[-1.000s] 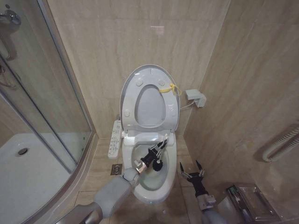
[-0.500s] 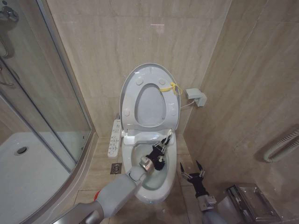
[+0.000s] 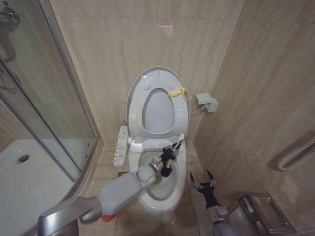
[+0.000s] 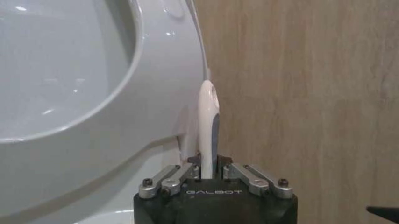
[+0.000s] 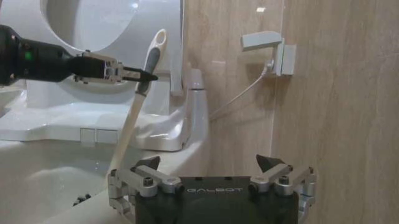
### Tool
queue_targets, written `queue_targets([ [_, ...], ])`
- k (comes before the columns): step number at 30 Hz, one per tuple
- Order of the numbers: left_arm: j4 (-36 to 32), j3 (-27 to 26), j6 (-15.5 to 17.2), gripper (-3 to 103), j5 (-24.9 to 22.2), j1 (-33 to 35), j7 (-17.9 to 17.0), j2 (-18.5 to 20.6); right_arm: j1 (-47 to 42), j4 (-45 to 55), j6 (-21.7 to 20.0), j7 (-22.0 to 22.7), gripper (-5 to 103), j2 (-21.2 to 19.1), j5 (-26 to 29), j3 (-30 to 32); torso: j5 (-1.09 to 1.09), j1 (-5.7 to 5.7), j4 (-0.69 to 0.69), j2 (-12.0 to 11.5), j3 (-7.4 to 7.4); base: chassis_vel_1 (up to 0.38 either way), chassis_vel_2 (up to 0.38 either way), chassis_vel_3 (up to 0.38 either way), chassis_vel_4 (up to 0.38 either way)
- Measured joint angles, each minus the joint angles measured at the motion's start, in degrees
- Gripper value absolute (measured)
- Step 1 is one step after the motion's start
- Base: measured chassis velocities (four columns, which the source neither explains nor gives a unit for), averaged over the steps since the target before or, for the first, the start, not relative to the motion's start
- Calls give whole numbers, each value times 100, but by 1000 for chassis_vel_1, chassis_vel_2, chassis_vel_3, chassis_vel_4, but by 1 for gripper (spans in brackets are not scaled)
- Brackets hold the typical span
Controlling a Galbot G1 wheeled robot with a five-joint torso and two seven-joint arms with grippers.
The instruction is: Open the toilet lid, clean the toilet bowl with a toilet brush, close the toilet lid, and flush.
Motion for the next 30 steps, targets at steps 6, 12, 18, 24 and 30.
queue_targets([
  [6,107,26,-246,16,-75,-28,254,-116,27,-22,1,0,100,-13,0,5,-1,-1,1,0,0,0,0,0,0],
  [12,417,-121,-479,16,-150,-284,518,-335,35,-37,2,-1,100,36,-20,-8,0,-1,-1,0,0,0,0,0,0],
  [18,702,123,-570,16,-327,-248,678,-281,19,-25,3,-3,100,107,-83,-15,0,-1,1,0,0,0,0,0,0],
  [24,801,383,-640,16,-448,-159,743,-206,22,-32,2,1,100,166,-157,46,0,-1,2,0,0,0,0,0,0],
  [30,673,560,-801,16,-800,-604,799,-305,54,-136,-2,19,100,209,-181,173,0,-1,-2,0,0,0,0,0,0],
])
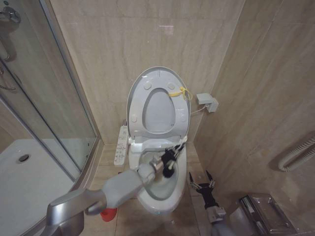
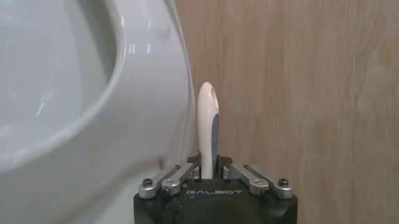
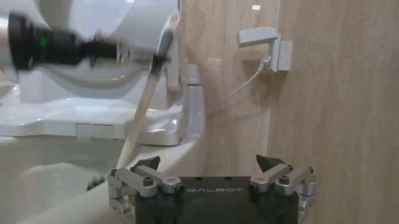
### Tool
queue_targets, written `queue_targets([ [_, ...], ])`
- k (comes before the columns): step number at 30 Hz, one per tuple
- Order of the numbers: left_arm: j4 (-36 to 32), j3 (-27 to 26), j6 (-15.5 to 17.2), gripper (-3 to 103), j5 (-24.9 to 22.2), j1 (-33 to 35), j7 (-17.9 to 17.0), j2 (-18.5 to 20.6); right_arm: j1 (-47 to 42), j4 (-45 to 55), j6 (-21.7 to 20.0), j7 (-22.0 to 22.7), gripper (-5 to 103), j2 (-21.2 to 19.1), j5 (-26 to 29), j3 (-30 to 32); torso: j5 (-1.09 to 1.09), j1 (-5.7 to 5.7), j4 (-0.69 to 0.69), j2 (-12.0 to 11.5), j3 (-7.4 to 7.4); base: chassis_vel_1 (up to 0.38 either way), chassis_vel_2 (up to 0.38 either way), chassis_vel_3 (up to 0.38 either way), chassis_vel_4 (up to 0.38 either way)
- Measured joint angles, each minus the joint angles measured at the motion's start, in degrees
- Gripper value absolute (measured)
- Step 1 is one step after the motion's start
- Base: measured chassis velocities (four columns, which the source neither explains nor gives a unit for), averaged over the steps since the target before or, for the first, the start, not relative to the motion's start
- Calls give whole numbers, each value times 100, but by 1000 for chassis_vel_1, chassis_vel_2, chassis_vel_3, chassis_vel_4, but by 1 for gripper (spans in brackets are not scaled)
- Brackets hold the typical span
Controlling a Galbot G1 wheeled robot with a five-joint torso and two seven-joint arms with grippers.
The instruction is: Open the toilet lid, clean the toilet bowl with a toilet brush, close the toilet lid, and flush.
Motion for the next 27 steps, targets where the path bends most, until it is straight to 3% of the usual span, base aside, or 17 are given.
queue_targets([
  [9,568,151,-272,16,-12,107,322,-63,-22,14,-20,4,100,44,69,48,0,0,5,0,1,0,0,0,0],
  [23,537,46,-314,16,-122,277,309,-202,-40,78,-29,-7,100,-48,120,50,0,0,0,0,0,0,0,0,0],
  [27,902,20,-456,16,16,422,416,-252,-37,73,-28,-13,100,-32,123,35,1,0,6,0,0,0,0,0,0],
])
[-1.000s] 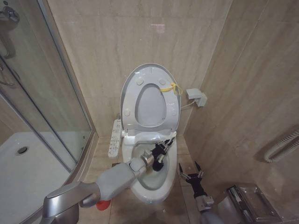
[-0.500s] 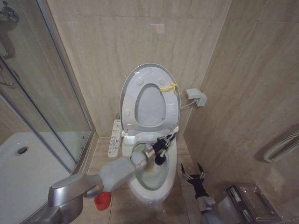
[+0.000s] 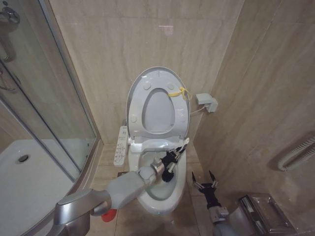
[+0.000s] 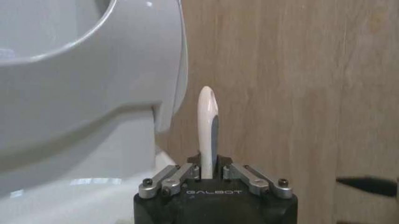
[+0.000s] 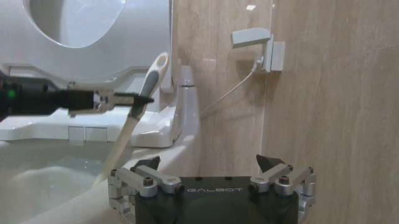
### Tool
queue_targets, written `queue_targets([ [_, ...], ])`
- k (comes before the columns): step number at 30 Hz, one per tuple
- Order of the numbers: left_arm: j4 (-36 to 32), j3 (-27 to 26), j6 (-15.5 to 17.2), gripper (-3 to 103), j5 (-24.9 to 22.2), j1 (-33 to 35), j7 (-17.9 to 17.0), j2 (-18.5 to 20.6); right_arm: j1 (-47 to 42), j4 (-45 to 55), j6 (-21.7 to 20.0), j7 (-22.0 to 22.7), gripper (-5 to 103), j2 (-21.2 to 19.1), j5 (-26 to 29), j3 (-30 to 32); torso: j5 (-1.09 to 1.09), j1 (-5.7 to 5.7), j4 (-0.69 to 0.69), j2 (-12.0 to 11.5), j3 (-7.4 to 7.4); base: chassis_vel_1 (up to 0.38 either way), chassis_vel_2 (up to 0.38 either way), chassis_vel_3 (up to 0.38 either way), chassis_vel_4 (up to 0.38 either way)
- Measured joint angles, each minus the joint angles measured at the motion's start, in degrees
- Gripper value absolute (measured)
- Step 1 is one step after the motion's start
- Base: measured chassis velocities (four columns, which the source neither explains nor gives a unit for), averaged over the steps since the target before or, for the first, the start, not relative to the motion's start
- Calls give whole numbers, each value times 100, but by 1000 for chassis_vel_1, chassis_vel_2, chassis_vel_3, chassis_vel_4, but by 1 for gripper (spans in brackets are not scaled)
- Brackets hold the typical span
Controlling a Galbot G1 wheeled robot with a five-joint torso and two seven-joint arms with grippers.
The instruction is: Open the toilet lid, clean the toilet bowl with a toilet brush, close the toilet lid, and flush.
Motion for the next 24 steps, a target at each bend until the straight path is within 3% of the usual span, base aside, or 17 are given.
queue_targets([
  [8,-52,-246,-18,16,2,-152,-8,-187,0,-2,3,-5,100,11,-4,-2,0,0,-6,0,-1,0,0,0,0],
  [16,575,-352,-198,16,173,-144,188,-428,-28,45,4,-11,100,67,-28,-22,1,0,0,0,0,0,0,0,0],
  [24,265,-324,-148,16,115,-136,65,-437,-12,62,-1,-11,100,99,-53,-20,-1,0,-5,0,-1,0,0,0,0],
])
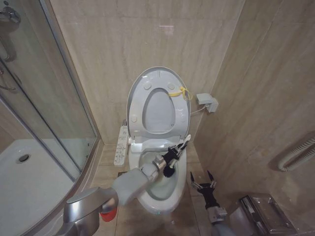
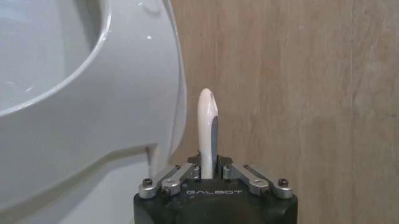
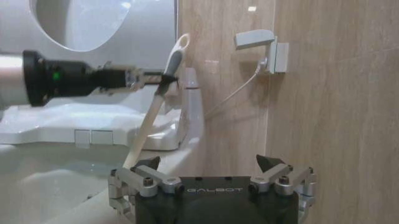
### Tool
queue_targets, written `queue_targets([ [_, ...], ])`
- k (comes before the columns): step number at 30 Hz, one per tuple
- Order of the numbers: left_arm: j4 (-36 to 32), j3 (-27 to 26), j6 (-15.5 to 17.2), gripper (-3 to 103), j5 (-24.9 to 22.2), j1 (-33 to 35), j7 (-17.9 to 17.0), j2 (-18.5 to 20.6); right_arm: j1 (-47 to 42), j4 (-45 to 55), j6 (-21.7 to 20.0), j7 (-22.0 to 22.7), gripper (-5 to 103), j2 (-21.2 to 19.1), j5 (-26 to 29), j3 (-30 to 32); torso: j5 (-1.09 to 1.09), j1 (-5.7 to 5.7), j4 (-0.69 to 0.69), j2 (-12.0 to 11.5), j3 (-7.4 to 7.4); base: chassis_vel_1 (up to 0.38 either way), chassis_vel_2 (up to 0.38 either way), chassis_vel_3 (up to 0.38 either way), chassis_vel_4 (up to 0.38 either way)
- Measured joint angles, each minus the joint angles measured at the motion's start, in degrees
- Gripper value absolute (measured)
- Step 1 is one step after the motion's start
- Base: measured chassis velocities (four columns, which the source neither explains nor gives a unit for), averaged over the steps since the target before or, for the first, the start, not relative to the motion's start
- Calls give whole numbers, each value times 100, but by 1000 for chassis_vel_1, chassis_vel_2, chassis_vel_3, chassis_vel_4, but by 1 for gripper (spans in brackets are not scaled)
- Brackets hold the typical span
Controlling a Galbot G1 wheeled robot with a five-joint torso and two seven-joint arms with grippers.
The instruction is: Open the toilet lid, clean the toilet bowl with a toilet brush, close the toilet lid, and flush.
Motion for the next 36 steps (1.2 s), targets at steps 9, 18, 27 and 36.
queue_targets([
  [9,112,62,-74,16,125,111,69,139,23,-14,-4,4,100,11,-22,0,0,0,4,0,1,0,0,0,0],
  [18,550,-37,-158,16,241,77,147,-69,-11,-6,-3,4,100,52,-37,-6,1,0,2,0,0,0,0,0,0],
  [27,463,-167,-203,16,261,79,114,-136,-24,32,-8,5,100,13,-19,12,-1,0,-1,0,0,0,0,0,0],
  [36,863,-100,-268,16,375,186,214,-152,-42,42,-8,5,100,15,-23,1,1,0,5,-1,1,0,0,0,0],
])
